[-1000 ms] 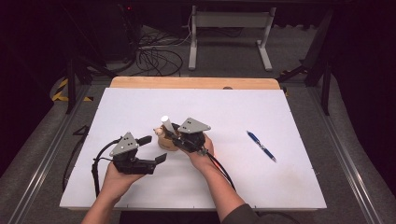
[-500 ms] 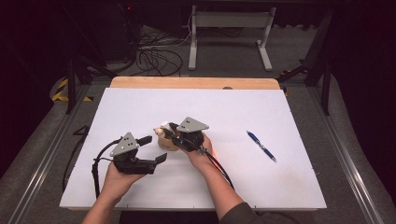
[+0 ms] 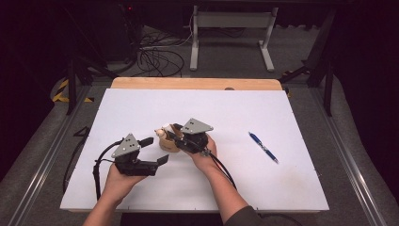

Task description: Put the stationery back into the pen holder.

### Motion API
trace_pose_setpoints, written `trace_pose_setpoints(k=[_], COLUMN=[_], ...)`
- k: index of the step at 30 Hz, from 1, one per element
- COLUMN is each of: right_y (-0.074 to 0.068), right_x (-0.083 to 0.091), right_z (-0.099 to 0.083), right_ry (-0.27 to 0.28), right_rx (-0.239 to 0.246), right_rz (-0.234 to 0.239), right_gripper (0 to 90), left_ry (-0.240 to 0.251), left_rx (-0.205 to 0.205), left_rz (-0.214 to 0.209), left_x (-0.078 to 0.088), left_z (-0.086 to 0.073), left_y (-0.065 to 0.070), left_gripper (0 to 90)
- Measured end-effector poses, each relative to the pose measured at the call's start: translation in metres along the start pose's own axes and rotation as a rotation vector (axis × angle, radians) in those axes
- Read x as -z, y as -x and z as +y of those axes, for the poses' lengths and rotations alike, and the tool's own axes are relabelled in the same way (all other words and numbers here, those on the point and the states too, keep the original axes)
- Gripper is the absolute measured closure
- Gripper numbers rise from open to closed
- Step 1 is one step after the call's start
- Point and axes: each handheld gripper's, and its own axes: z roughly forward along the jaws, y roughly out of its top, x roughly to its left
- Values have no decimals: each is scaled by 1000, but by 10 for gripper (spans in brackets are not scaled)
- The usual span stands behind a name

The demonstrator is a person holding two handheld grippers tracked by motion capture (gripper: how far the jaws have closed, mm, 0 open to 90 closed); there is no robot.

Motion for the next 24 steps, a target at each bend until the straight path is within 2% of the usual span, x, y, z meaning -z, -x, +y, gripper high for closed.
trace_pose_setpoints(k=[4, 11, 14, 17, 19, 24], right_y=[0, -1, 0, 1, 2, 4], right_x=[6, 21, 29, 35, 39, 49], right_z=[1, 2, 1, 0, -1, -4], right_ry=[9, 19, 28, 28, 27, 27], right_rx=[6, 17, 7, -6, -8, -19], right_rz=[-2, -17, -31, -42, -49, -50], right_gripper=[579, 468, 432, 399, 385, 322], left_ry=[2, -2, -10, -13, -15, -14], left_rx=[12, -8, -1, -17, -4, -22], left_rz=[-2, 9, 10, 14, 11, 15], left_x=[0, 0, -1, -2, -3, -2], left_z=[0, 0, -1, -1, -1, -1], left_y=[1, -1, 1, 0, 1, -1], left_gripper=[135, 136, 136, 136, 135, 135])
